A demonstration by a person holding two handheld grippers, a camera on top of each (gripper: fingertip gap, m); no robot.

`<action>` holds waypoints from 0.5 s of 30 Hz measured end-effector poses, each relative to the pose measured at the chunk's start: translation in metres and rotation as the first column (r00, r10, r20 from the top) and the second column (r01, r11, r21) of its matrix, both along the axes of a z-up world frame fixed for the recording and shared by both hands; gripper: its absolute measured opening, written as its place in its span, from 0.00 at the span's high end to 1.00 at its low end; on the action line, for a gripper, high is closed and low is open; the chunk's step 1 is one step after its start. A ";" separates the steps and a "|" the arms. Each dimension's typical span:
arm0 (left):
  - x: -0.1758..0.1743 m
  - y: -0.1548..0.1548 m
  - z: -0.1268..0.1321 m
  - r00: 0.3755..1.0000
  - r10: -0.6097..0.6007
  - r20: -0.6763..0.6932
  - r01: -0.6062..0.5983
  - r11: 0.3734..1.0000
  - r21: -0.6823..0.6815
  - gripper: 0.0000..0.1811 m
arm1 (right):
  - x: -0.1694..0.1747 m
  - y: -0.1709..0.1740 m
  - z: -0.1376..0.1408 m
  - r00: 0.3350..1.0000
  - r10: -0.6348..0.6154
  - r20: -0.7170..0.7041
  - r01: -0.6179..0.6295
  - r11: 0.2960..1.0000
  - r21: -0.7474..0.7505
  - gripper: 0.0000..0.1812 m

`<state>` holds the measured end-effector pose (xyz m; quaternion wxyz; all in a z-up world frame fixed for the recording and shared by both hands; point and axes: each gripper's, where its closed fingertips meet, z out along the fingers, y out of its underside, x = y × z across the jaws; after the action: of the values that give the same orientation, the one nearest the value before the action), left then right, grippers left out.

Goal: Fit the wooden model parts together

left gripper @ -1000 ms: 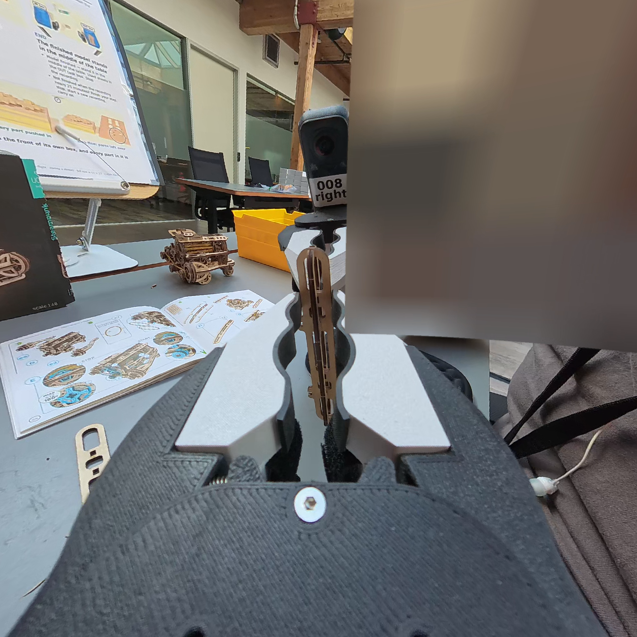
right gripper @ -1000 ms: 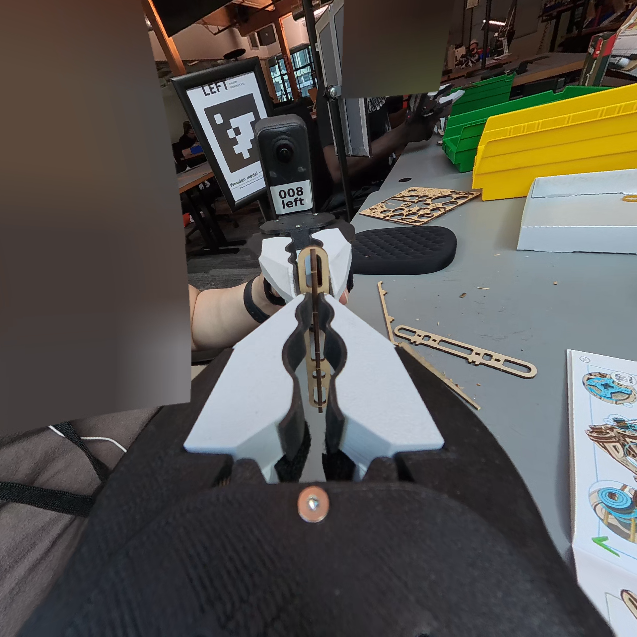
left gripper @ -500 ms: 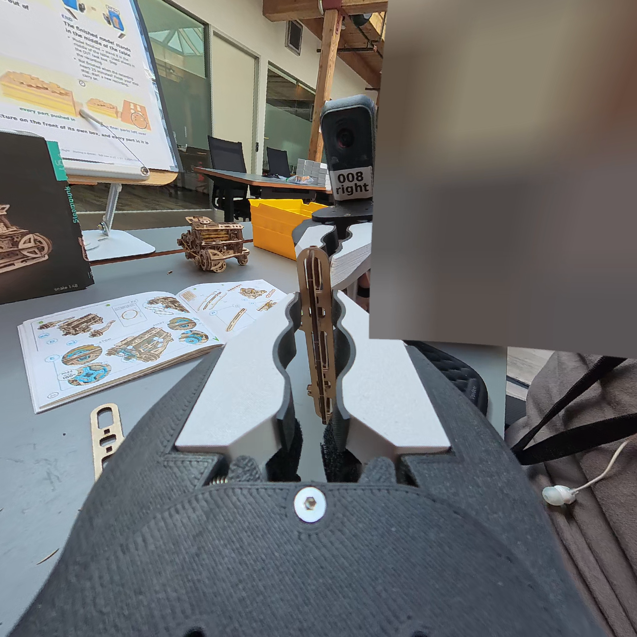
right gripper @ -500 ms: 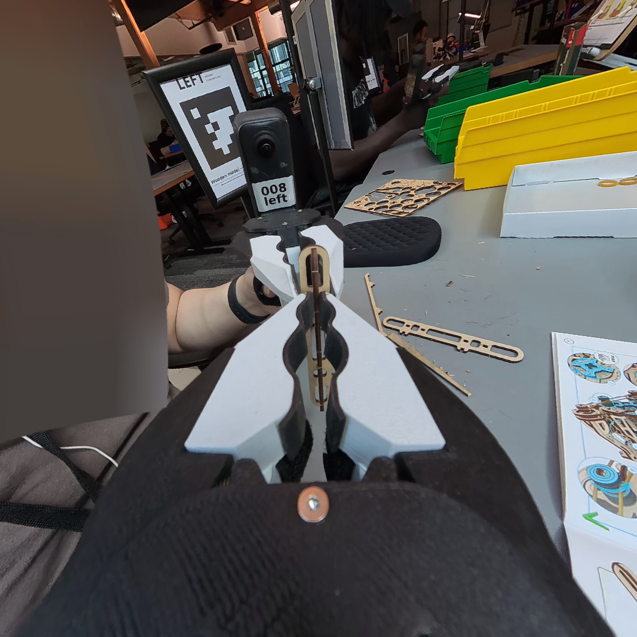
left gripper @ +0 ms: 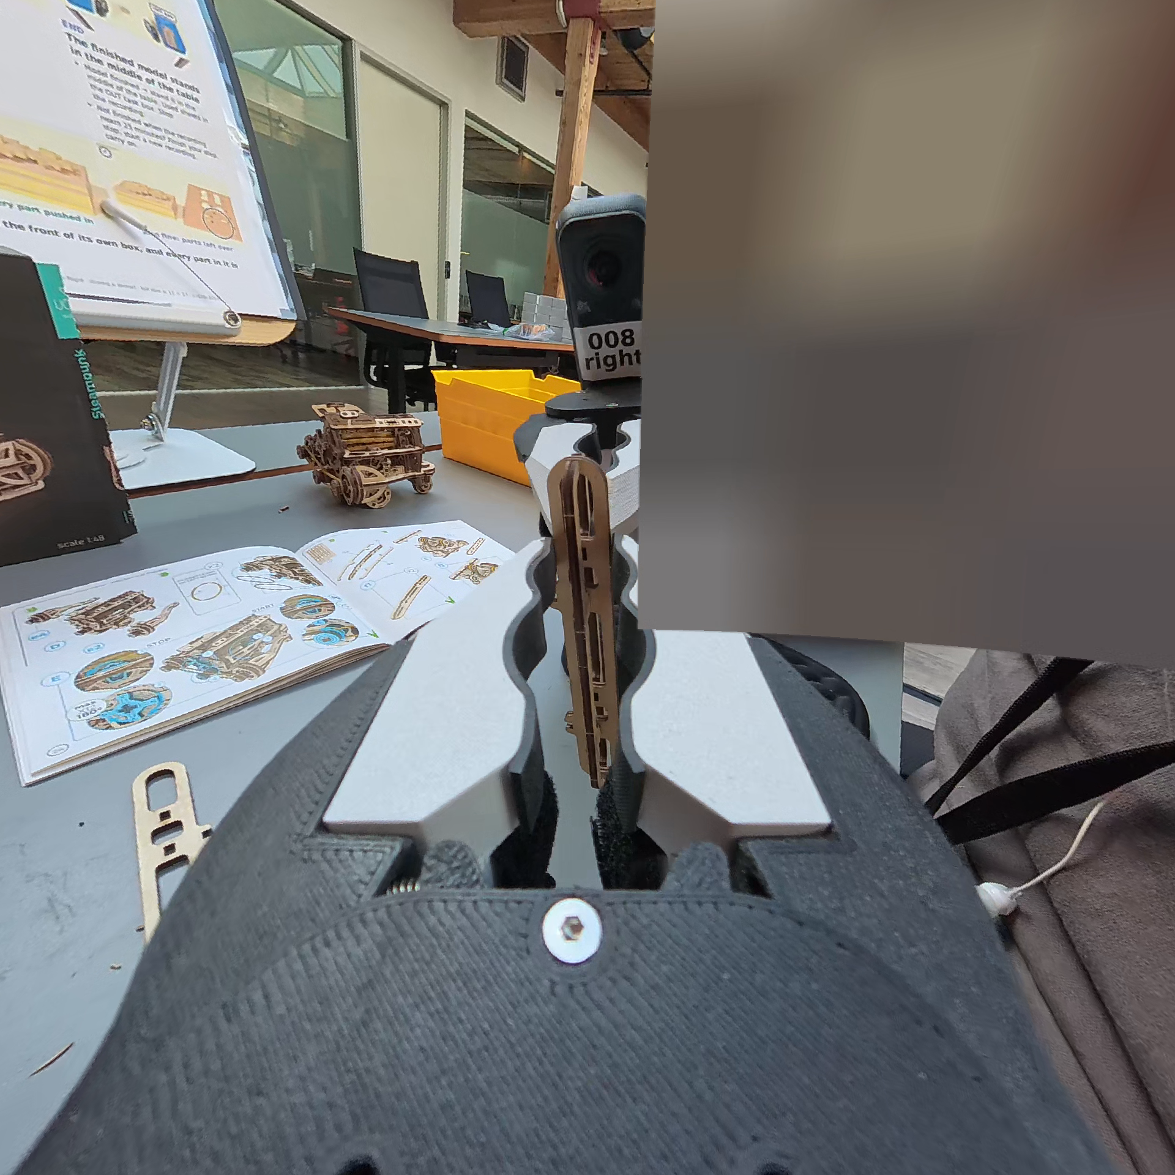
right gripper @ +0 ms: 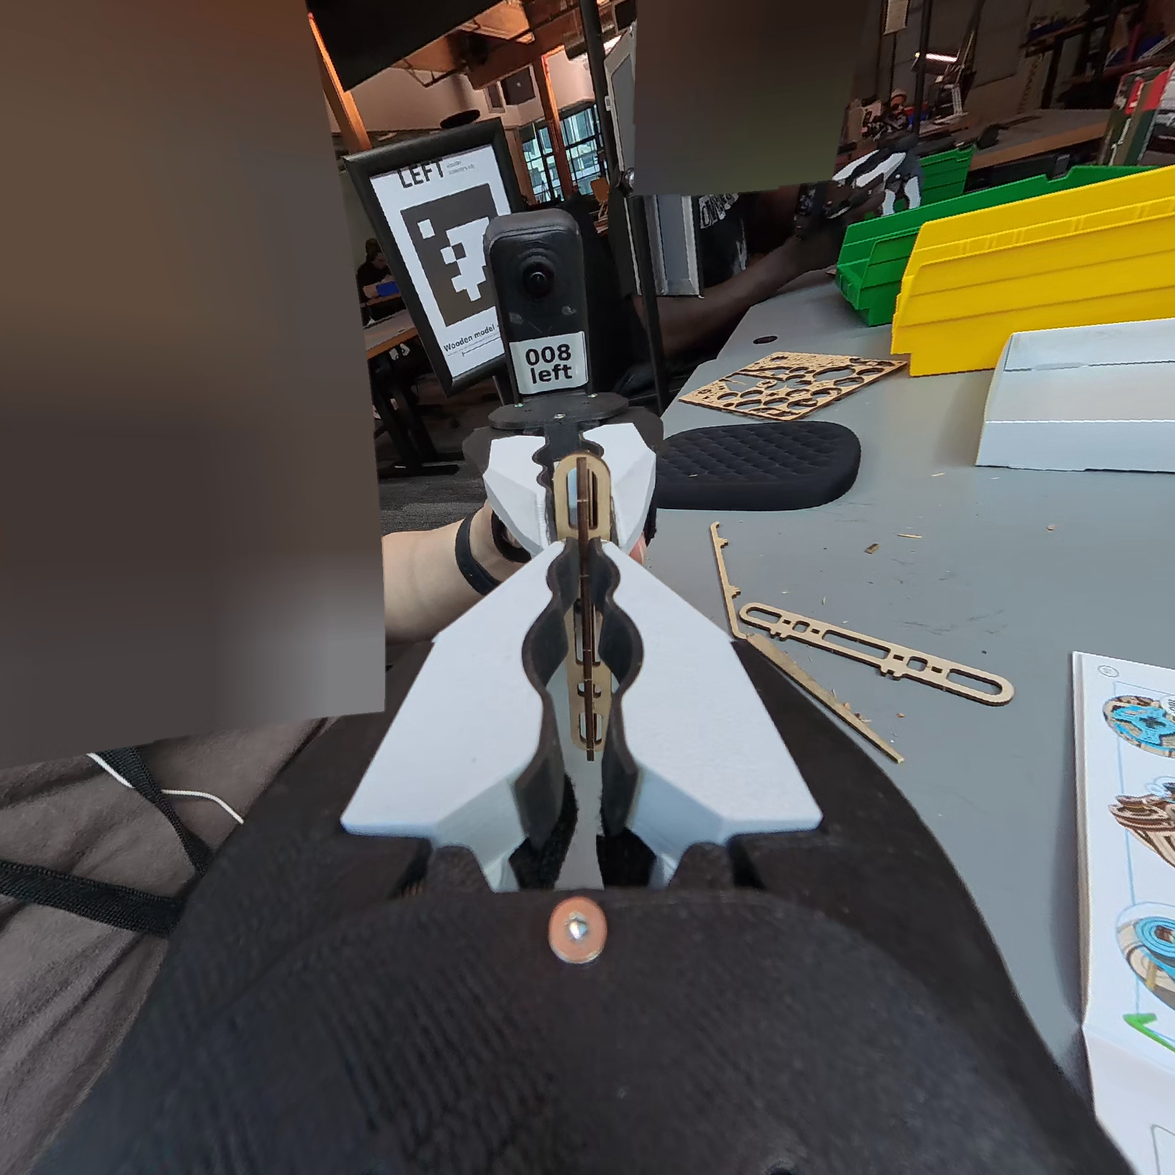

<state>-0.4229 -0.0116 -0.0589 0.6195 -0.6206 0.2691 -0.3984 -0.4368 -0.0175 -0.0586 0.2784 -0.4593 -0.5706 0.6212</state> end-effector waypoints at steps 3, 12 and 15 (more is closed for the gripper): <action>-0.002 0.003 -0.003 0.999 0.035 -0.022 -0.035 0.999 -0.005 0.92 | -0.002 0.004 -0.004 0.999 -0.043 0.009 0.043 0.998 0.034 1.00; -0.006 0.005 0.005 0.999 0.043 0.009 -0.042 0.999 -0.005 0.92 | -0.004 0.007 0.001 0.998 -0.063 0.003 0.062 0.997 0.055 1.00; -0.009 0.004 0.010 0.998 0.022 0.058 -0.022 1.000 0.006 0.91 | -0.001 0.009 0.004 0.998 -0.062 -0.006 0.062 0.998 0.024 1.00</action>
<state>-0.4321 -0.0077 -0.0491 0.6334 -0.6096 0.2454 -0.4086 -0.4381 -0.0081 -0.0547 0.3046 -0.4716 -0.5629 0.6066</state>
